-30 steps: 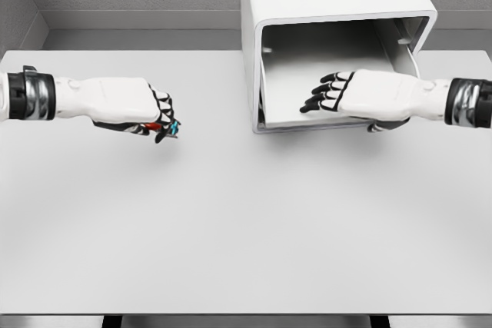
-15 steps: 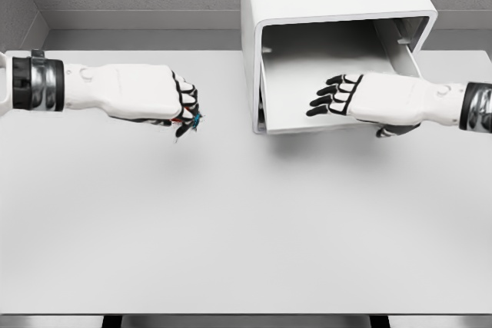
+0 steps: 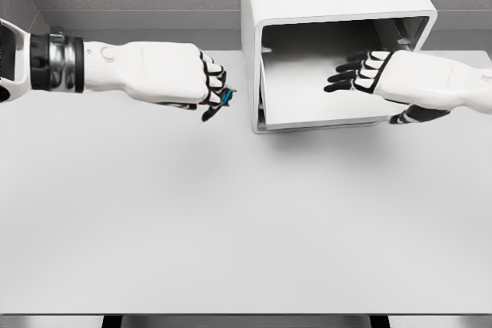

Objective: Slide open multi-storey tabletop storage cabinets and put open load switch and slide close multi-storey tabletop storage cabinets

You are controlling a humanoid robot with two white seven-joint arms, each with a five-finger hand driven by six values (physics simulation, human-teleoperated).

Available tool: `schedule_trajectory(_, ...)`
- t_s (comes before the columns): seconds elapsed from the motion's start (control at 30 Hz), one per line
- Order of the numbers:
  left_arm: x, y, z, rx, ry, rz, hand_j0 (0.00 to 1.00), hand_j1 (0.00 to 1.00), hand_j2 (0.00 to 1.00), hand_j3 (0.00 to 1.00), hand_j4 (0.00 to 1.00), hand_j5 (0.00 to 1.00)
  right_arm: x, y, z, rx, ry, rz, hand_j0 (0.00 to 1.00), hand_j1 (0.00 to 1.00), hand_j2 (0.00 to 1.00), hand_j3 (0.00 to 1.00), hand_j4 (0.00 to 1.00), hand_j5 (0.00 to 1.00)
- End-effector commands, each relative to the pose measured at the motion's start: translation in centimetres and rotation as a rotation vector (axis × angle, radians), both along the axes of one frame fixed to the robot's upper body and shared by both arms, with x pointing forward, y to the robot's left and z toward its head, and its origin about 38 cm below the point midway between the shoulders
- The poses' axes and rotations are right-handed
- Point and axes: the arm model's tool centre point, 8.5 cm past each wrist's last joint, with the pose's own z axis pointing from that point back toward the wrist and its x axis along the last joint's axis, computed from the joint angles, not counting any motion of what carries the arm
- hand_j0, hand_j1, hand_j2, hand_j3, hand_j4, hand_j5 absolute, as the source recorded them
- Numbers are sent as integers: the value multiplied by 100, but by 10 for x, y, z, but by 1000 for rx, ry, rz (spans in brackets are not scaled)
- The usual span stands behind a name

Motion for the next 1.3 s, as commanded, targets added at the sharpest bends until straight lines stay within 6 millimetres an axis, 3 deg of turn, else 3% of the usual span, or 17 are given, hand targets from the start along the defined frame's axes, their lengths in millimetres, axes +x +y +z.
schedule_trajectory(0.0, 0, -4, 0, -11, 4, -7, 35, 35, 35, 35, 35, 35, -4, -15, 27, 97, -13, -13, 100, 100, 100, 100, 100, 100)
schedule_trajectory(0.13, 0, -10, 3, -18, -1, -20, 35, 35, 35, 35, 35, 35, -13, -40, 47, 216, -3, -41, 100, 100, 100, 100, 100, 100)
schedule_trajectory(0.23, 7, -26, 7, -43, -4, -38, 35, 35, 35, 35, 35, 35, -21, -61, 58, 273, -8, -80, 100, 100, 100, 100, 100, 100)
schedule_trajectory(0.3, 7, -36, 13, -56, -16, -58, 35, 35, 35, 35, 35, 35, -26, -82, 62, 299, -18, -133, 100, 100, 100, 100, 100, 100)
schedule_trajectory(0.4, 2, -61, 21, -83, -33, -118, 35, 35, 35, 35, 35, 35, -38, -131, 71, 360, -49, -258, 100, 100, 100, 100, 100, 100)
schedule_trajectory(0.43, 1, -64, 28, -89, -42, -130, 35, 35, 35, 35, 35, 35, -40, -144, 68, 374, -43, -298, 100, 100, 100, 100, 100, 100)
schedule_trajectory(0.5, -2, -69, 36, -111, -37, -153, 36, 36, 36, 36, 36, 36, -41, -146, 58, 366, -14, -309, 100, 100, 100, 100, 100, 100)
schedule_trajectory(0.57, -6, -86, 40, -127, -48, -191, 36, 36, 36, 36, 36, 36, -43, -153, 37, 358, 44, -342, 100, 100, 100, 100, 100, 100)
schedule_trajectory(0.63, -7, -102, 37, -124, -35, -220, 36, 36, 36, 36, 36, 36, -44, -168, 16, 358, 98, -396, 100, 100, 100, 100, 100, 100)
schedule_trajectory(0.67, -5, -112, 31, -122, -16, -230, 36, 36, 36, 36, 36, 36, -44, -180, 15, 373, 96, -433, 100, 100, 100, 100, 100, 100)
schedule_trajectory(0.73, 16, -133, 16, -121, 22, -193, 37, 37, 37, 37, 37, 37, -49, -195, 11, 380, 103, -480, 100, 100, 100, 100, 100, 100)
schedule_trajectory(0.77, 22, -137, 14, -113, 20, -180, 38, 38, 38, 38, 38, 38, -52, -197, 3, 373, 124, -490, 98, 98, 98, 98, 98, 98)
schedule_trajectory(0.87, 31, -155, 12, -104, 19, -170, 39, 39, 39, 39, 39, 39, -59, -196, -27, 297, 194, -512, 69, 69, 69, 69, 69, 69)
schedule_trajectory(0.93, 42, -157, 6, -100, 38, -139, 39, 39, 39, 39, 39, 39, -68, -181, -45, 242, 239, -481, 52, 52, 52, 52, 52, 52)
schedule_trajectory(1.03, 46, -165, 2, -92, 39, -131, 39, 39, 39, 39, 39, 39, -80, -143, -56, 168, 260, -375, 51, 51, 51, 51, 51, 51)
schedule_trajectory(1.1, 47, -165, 4, -89, 33, -127, 44, 44, 44, 44, 44, 44, -82, -134, -64, 145, 279, -351, 51, 51, 51, 51, 51, 51)
schedule_trajectory(1.27, 50, -167, 5, -96, 40, -122, 76, 76, 76, 76, 76, 76, -83, -115, -72, 116, 304, -296, 52, 52, 52, 52, 52, 52)
